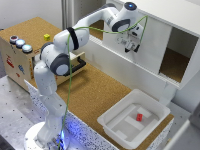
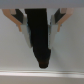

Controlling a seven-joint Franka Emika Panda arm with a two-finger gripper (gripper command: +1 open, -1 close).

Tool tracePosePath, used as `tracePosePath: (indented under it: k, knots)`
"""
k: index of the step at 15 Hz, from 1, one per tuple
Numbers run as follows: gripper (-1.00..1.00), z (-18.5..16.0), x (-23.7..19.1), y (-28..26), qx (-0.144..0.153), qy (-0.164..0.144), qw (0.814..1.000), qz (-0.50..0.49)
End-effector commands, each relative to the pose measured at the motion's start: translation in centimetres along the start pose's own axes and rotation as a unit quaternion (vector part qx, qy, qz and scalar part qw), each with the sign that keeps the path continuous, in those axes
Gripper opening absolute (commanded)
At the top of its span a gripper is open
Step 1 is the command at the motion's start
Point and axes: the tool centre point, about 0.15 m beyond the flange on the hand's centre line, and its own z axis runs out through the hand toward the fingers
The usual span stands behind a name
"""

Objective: Push the door to the left side

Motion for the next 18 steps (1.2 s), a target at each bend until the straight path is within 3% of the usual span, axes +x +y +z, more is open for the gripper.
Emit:
tracePosePath:
  k: [1, 18]
  knots:
    - [-1.0, 0.1, -2.1, -4.7, -0.062, 0.039, 0.997, 0.002]
    - [-1.0, -0.2, -3.5, -15.6, -0.064, 0.05, 0.996, -0.028]
